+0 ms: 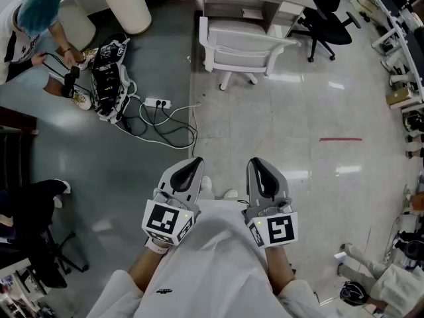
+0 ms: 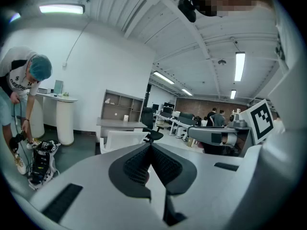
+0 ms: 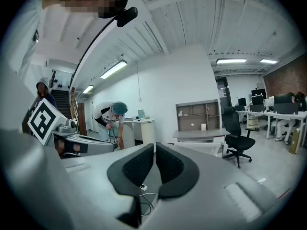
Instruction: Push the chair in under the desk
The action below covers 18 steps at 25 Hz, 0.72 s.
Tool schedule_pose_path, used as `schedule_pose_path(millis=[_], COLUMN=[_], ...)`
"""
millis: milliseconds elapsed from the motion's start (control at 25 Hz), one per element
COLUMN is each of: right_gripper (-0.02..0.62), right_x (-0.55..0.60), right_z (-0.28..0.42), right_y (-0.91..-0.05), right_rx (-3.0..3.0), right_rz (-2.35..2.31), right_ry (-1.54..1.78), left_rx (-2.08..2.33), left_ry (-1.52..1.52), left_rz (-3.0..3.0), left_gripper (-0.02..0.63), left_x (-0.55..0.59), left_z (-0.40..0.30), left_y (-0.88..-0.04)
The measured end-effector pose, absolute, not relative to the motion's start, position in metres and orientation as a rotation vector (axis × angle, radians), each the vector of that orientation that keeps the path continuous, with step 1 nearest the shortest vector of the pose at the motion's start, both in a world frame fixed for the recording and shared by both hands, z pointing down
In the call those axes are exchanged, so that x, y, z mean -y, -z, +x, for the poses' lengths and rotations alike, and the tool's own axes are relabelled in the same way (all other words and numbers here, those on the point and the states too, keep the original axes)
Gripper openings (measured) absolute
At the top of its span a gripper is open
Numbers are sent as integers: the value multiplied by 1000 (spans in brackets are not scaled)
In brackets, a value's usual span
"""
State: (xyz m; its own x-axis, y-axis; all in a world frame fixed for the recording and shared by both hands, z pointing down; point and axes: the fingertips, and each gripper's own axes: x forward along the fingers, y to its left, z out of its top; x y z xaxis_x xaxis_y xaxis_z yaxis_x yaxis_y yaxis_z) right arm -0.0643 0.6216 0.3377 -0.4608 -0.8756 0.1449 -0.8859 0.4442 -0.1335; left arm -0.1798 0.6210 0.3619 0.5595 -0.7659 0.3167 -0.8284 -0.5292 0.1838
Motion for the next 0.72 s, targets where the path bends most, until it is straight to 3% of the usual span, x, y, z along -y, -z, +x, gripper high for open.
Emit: schedule_pose_path(millis=[720], right_gripper=[14], right_x=[-640], right_z=[-37], right_y=[-334], right_rx=[2576], right_rz=[1775], right_ry=[-252], left_rx=[1205], left_ry=[-300], left_rz=[2445], left_gripper=[-2], left_x=[-655], left_z=[-150], left_y=[-371])
